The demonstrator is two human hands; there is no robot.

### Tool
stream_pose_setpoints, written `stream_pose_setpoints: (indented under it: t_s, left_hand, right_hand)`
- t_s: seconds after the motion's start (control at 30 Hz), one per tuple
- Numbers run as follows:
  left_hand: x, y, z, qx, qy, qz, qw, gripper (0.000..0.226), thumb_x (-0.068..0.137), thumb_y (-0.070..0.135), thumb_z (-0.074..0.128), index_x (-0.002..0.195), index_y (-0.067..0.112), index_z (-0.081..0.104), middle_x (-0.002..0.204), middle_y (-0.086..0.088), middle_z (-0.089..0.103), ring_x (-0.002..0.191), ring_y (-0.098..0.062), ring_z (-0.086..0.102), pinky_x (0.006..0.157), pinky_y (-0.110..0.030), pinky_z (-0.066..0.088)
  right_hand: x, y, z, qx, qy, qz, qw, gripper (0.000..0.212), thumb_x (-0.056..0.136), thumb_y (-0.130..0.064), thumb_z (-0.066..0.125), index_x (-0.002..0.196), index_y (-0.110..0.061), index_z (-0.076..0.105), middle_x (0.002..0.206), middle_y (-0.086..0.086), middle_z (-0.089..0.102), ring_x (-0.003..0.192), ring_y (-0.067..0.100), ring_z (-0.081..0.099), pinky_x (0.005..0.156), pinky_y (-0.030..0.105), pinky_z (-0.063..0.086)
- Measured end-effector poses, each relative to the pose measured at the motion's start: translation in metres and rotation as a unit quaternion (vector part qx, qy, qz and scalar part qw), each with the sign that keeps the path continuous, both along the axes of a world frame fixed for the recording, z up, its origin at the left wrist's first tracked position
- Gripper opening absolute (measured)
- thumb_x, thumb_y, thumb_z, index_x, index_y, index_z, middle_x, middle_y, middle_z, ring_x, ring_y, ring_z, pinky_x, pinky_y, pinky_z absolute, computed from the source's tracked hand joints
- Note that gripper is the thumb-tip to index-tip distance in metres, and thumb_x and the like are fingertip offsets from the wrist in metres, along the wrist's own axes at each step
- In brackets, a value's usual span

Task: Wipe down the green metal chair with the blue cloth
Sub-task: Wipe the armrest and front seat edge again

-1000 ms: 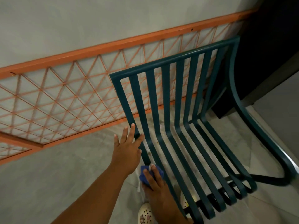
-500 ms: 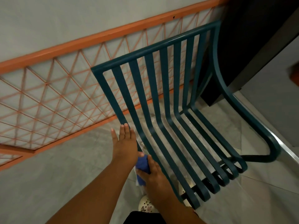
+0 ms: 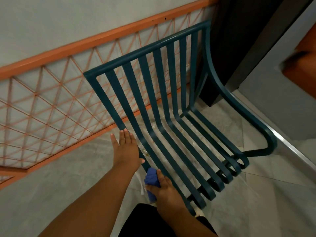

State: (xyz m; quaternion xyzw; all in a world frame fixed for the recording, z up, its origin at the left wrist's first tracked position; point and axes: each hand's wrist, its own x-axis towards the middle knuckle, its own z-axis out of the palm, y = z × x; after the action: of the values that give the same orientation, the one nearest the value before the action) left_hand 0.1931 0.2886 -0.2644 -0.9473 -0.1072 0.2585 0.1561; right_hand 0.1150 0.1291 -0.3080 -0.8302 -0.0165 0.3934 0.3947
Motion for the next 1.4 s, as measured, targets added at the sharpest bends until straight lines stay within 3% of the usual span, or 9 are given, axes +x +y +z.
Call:
stream_pose_setpoints:
  t_s: [0.17,0.33,0.43,0.53,0.63,0.87,1.1,1.27,1.4]
  left_hand:
    - [-0.027,-0.016,-0.014,-0.047,-0.023,0.007,0.999,0.099,0.085,0.072,0.038,0.152,0.013,-0.003,0.159,-0.015,-0.011,0.146,-0.031,-0.013,0.104,-0.063,-0.021]
    - [-0.041,-0.023,-0.023,-0.075,-0.047,0.036,0.995,0.088,0.09,0.066,0.035,0.153,0.016,0.0,0.16,-0.01,-0.009,0.147,-0.027,-0.007,0.112,-0.062,-0.008]
    - [-0.039,-0.022,-0.025,-0.064,-0.039,0.018,0.997,0.1,0.083,0.075,0.038,0.153,0.013,0.002,0.16,-0.012,-0.006,0.147,-0.028,-0.009,0.111,-0.062,-0.009]
    - [-0.038,-0.026,-0.027,-0.069,-0.034,0.029,0.997,0.111,0.075,0.081,0.041,0.152,0.012,0.002,0.16,-0.012,-0.009,0.146,-0.028,-0.011,0.11,-0.064,-0.007]
    - [-0.04,-0.027,-0.029,-0.074,-0.027,0.038,0.996,0.122,0.067,0.088,0.042,0.152,0.012,-0.001,0.159,-0.012,-0.013,0.146,-0.028,-0.014,0.111,-0.066,-0.003]
    - [-0.07,-0.058,-0.029,-0.108,-0.015,0.008,0.994,0.126,0.061,0.085,0.055,0.153,0.015,0.003,0.16,-0.01,-0.007,0.147,-0.027,-0.008,0.113,-0.059,-0.004]
    - [-0.076,-0.075,-0.034,-0.056,-0.038,-0.028,0.997,0.097,0.075,0.073,0.054,0.148,0.014,0.027,0.157,-0.012,0.021,0.146,-0.026,0.013,0.116,-0.056,0.004]
    - [-0.078,-0.074,-0.036,-0.06,-0.041,-0.036,0.997,0.106,0.065,0.083,0.054,0.144,0.014,0.033,0.154,-0.012,0.028,0.145,-0.027,0.017,0.114,-0.058,0.003]
    - [-0.078,-0.072,-0.034,-0.06,-0.046,-0.054,0.996,0.105,0.065,0.085,0.05,0.142,0.015,0.037,0.154,-0.012,0.03,0.145,-0.029,0.019,0.113,-0.06,0.002]
  right_hand:
    - [0.005,0.002,-0.007,-0.008,-0.007,0.038,0.999,0.076,0.092,-0.047,0.051,0.151,-0.036,0.005,0.154,-0.001,0.022,0.136,0.022,0.033,0.113,0.041,0.029]
    - [-0.004,-0.003,-0.012,0.014,0.005,-0.02,1.0,0.073,0.094,-0.044,0.052,0.15,-0.038,0.007,0.156,-0.004,0.016,0.14,0.021,0.029,0.115,0.04,0.027]
    - [-0.028,-0.026,-0.019,0.036,-0.105,0.037,0.993,0.065,0.093,-0.03,0.058,0.148,-0.036,0.023,0.155,-0.007,0.017,0.138,0.015,0.032,0.112,0.033,0.033]
    - [-0.057,-0.055,-0.04,0.054,-0.314,0.084,0.944,0.064,0.075,-0.012,0.075,0.131,-0.034,0.053,0.151,0.007,0.034,0.13,0.024,0.044,0.103,0.032,0.042]
    - [-0.081,-0.075,-0.047,0.074,-0.355,0.056,0.93,0.075,0.069,-0.006,0.08,0.13,-0.04,0.052,0.151,0.006,0.032,0.131,0.024,0.043,0.101,0.031,0.043]
    - [-0.114,-0.095,-0.036,0.035,-0.265,0.014,0.964,0.057,0.09,-0.03,0.049,0.141,-0.046,0.031,0.154,-0.003,0.022,0.138,0.012,0.028,0.113,0.027,0.029]
    - [-0.074,-0.039,-0.017,-0.118,-0.274,0.021,0.954,0.091,0.082,-0.019,0.064,0.151,-0.02,0.005,0.149,0.004,0.029,0.132,0.025,0.033,0.107,0.041,0.036]
    - [-0.104,-0.066,-0.039,0.014,-0.257,-0.09,0.962,0.066,0.086,-0.037,0.053,0.146,-0.027,0.028,0.133,-0.007,0.044,0.119,0.012,0.041,0.101,0.03,0.037]
    - [-0.131,-0.098,-0.067,0.199,-0.093,-0.276,0.936,0.04,0.085,-0.05,0.046,0.113,-0.026,0.06,0.1,-0.006,0.059,0.088,0.005,0.055,0.078,0.023,0.046]
